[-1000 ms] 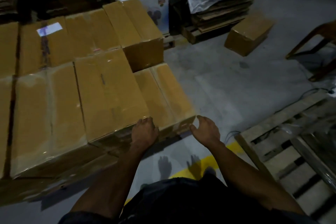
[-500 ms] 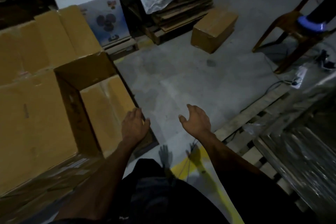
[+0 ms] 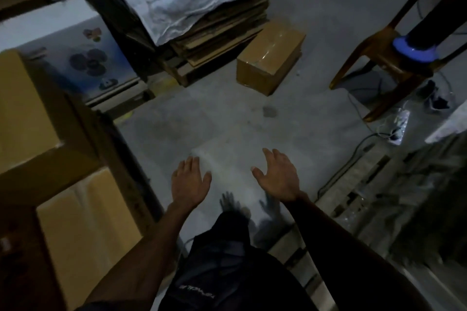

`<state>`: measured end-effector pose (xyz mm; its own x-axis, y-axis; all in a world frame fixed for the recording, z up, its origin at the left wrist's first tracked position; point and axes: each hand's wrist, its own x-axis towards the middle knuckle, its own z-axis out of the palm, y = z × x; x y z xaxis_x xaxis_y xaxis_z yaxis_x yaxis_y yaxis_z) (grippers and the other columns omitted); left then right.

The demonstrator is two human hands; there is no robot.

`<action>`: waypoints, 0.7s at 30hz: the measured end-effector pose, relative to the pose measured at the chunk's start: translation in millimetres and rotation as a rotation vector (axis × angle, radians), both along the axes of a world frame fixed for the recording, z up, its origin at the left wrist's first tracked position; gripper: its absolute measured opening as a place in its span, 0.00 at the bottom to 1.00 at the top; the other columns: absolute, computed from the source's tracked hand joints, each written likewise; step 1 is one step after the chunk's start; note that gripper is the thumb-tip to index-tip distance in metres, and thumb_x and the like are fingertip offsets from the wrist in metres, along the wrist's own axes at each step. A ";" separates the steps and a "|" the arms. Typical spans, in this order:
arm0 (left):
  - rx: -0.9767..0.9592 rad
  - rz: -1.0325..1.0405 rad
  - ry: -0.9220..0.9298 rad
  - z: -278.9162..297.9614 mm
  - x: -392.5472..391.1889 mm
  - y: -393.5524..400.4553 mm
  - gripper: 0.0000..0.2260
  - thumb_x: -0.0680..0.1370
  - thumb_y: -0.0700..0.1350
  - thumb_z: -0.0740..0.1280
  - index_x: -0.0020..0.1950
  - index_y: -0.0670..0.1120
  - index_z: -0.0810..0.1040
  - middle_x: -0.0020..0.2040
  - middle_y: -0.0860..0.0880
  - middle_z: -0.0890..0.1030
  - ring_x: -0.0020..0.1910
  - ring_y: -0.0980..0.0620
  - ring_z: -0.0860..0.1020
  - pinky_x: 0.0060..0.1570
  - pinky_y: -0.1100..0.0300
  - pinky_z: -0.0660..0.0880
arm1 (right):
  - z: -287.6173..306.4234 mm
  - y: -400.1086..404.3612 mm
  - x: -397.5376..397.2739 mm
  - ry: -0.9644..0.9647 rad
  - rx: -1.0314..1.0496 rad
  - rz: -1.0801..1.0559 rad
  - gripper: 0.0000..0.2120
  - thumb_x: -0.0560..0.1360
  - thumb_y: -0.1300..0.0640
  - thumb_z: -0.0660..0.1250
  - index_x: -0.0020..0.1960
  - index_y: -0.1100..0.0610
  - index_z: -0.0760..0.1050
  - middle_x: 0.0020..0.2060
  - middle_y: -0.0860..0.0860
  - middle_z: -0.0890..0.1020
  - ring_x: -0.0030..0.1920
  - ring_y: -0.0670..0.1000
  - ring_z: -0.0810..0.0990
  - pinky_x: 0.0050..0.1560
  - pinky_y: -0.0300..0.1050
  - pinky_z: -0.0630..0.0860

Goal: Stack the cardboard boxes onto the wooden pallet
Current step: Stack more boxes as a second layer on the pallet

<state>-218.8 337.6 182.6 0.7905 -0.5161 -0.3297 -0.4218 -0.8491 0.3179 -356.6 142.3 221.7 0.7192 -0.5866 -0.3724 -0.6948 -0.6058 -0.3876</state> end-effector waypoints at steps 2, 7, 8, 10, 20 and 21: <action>0.006 -0.019 -0.009 5.3 28.1 -39.8 0.32 0.79 0.60 0.52 0.76 0.40 0.64 0.76 0.39 0.66 0.74 0.39 0.64 0.71 0.45 0.63 | 7.2 -35.4 20.7 -0.015 -0.018 -0.021 0.34 0.80 0.39 0.61 0.81 0.53 0.57 0.79 0.57 0.60 0.78 0.58 0.58 0.77 0.53 0.57; -0.019 -0.049 -0.032 28.2 83.1 -149.3 0.32 0.80 0.59 0.52 0.78 0.41 0.60 0.78 0.41 0.62 0.77 0.40 0.60 0.74 0.47 0.59 | 20.0 -126.9 67.2 -0.037 -0.017 -0.069 0.37 0.77 0.35 0.56 0.80 0.54 0.59 0.78 0.58 0.62 0.78 0.59 0.59 0.76 0.53 0.58; -0.020 -0.059 -0.040 28.5 93.7 -172.2 0.31 0.81 0.59 0.53 0.78 0.42 0.59 0.78 0.41 0.61 0.77 0.41 0.59 0.74 0.47 0.58 | 19.4 -148.5 77.8 -0.041 -0.012 -0.071 0.37 0.77 0.35 0.55 0.80 0.54 0.59 0.78 0.58 0.62 0.78 0.59 0.59 0.76 0.54 0.58; -0.023 -0.059 -0.040 25.2 109.1 -212.5 0.29 0.83 0.57 0.56 0.79 0.42 0.59 0.79 0.42 0.60 0.77 0.41 0.58 0.75 0.47 0.57 | 13.1 -189.2 96.0 -0.048 0.002 -0.063 0.35 0.80 0.37 0.59 0.80 0.54 0.58 0.79 0.58 0.61 0.78 0.59 0.58 0.77 0.54 0.57; 0.052 0.066 -0.033 -0.2 164.7 -426.0 0.28 0.82 0.56 0.57 0.78 0.42 0.60 0.78 0.41 0.61 0.77 0.41 0.59 0.74 0.46 0.59 | -15.6 -431.1 175.2 -0.012 0.053 0.062 0.33 0.80 0.39 0.59 0.80 0.53 0.57 0.79 0.56 0.61 0.78 0.59 0.58 0.77 0.54 0.57; 0.048 0.091 -0.030 3.7 169.3 -448.1 0.28 0.82 0.56 0.57 0.78 0.42 0.60 0.78 0.41 0.61 0.77 0.41 0.59 0.74 0.46 0.60 | -11.8 -456.5 182.7 -0.006 0.059 0.079 0.34 0.80 0.39 0.59 0.80 0.53 0.56 0.79 0.56 0.60 0.78 0.59 0.58 0.77 0.54 0.57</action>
